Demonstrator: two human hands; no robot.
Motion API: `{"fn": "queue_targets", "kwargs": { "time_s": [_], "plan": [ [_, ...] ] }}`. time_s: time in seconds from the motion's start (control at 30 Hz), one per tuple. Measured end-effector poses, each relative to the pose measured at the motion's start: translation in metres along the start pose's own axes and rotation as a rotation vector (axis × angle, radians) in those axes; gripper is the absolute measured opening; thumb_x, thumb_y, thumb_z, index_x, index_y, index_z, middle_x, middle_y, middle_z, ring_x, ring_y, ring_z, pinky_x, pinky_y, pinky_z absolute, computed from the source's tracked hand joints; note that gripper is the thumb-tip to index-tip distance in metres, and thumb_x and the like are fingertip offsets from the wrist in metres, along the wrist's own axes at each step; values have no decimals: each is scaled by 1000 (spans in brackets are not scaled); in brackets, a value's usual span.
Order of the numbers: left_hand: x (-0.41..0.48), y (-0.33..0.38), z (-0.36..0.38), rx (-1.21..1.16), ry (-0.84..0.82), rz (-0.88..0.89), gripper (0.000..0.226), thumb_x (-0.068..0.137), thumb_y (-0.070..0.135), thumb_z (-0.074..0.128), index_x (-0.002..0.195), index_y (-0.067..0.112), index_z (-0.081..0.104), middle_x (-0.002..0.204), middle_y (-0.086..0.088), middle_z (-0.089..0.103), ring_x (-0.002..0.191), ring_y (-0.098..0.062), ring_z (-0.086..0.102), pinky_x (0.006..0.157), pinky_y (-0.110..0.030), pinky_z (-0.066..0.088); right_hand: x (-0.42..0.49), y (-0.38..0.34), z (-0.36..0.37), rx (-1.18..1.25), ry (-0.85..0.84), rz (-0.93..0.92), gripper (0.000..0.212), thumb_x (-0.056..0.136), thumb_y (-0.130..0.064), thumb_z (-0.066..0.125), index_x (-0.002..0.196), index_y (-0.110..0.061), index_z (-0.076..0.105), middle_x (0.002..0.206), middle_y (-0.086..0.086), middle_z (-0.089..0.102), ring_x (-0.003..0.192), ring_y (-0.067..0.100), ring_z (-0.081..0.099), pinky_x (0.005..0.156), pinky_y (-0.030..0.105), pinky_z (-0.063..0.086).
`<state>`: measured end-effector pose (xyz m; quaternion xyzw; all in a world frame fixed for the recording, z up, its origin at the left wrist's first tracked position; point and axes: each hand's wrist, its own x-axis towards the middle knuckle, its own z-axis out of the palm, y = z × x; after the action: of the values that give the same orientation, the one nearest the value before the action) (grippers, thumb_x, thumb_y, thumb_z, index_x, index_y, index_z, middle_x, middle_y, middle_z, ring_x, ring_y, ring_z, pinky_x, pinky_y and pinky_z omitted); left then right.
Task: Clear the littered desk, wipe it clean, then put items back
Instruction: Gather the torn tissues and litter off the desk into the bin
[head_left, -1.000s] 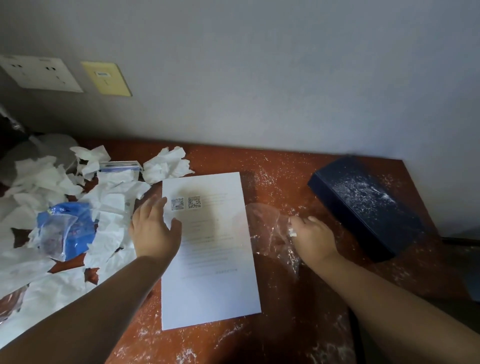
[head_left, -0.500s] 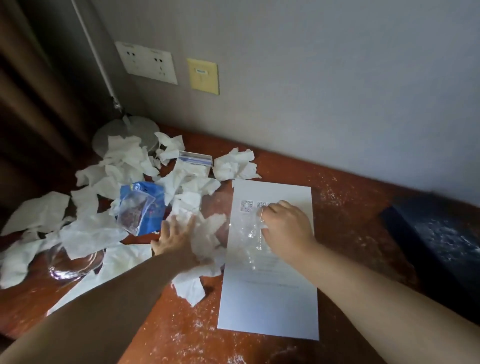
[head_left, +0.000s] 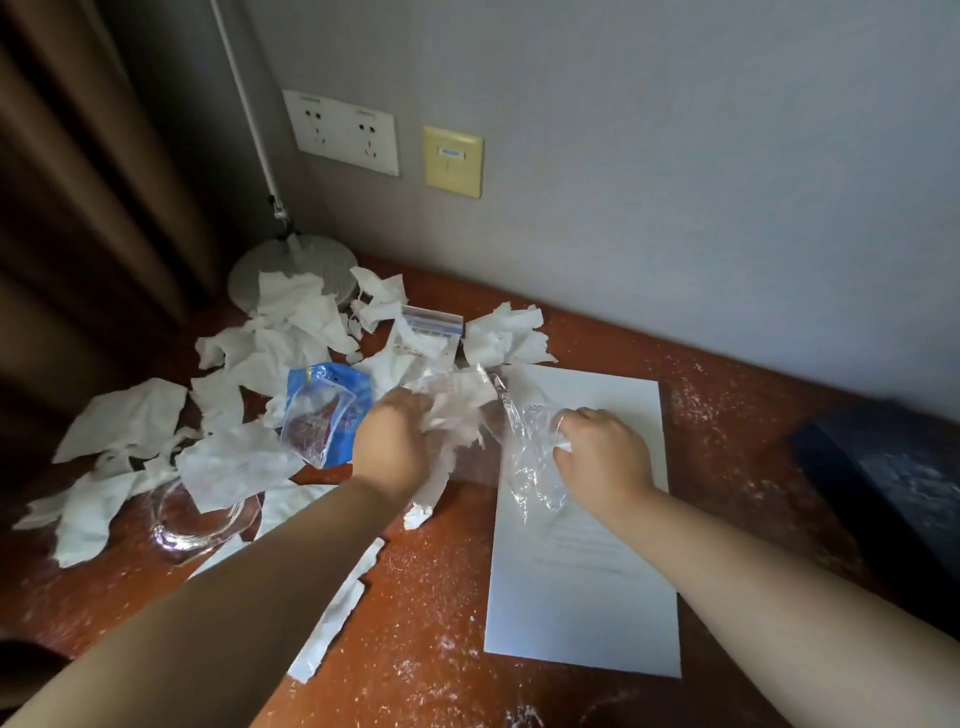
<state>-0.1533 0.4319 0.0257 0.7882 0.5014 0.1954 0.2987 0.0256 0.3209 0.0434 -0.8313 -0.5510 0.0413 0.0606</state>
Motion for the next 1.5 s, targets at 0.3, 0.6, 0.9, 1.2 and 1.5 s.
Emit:
{"fn": "queue_targets", "kwargs": {
  "time_s": [0.3, 0.6, 0.9, 1.2, 1.5],
  "plan": [
    [-10, 73, 7, -13, 45, 276, 29, 79, 5, 68, 108, 0, 68, 102, -17, 62, 95, -34, 57, 81, -33, 46, -36, 55, -50, 12, 110, 219, 32, 86, -17, 53, 116, -22, 60, 113, 1, 63, 108, 25, 55, 78, 30, 45],
    [-76, 190, 74, -6, -55, 573, 25, 80, 7, 65, 104, 4, 71, 106, -15, 65, 96, -34, 59, 77, -28, 44, -162, 151, -95, 19, 252, 523, 19, 88, -14, 53, 105, -15, 62, 102, 5, 65, 97, 27, 60, 66, 28, 40],
    [-223, 299, 165, -78, -228, 813, 25, 79, 6, 64, 103, 3, 71, 105, -13, 64, 98, -32, 58, 77, -25, 41, -350, 250, -121, 33, 297, 802, 16, 87, -17, 55, 102, -15, 61, 103, 8, 65, 97, 31, 60, 72, 31, 44],
    [-351, 372, 235, -59, -416, 975, 27, 67, 11, 61, 89, 3, 74, 88, -14, 66, 81, -37, 62, 67, -32, 49, -480, 330, -126, 21, 220, 863, 29, 89, -17, 54, 118, -23, 56, 107, 4, 65, 98, 27, 60, 71, 30, 46],
    [-383, 419, 292, -151, -589, 895, 26, 66, -1, 72, 93, 0, 72, 96, -9, 69, 93, -21, 64, 85, -6, 37, -486, 394, -114, 262, 128, 672, 67, 86, -23, 60, 141, -42, 28, 110, 0, 65, 95, 25, 61, 68, 30, 47]
  ]
}}
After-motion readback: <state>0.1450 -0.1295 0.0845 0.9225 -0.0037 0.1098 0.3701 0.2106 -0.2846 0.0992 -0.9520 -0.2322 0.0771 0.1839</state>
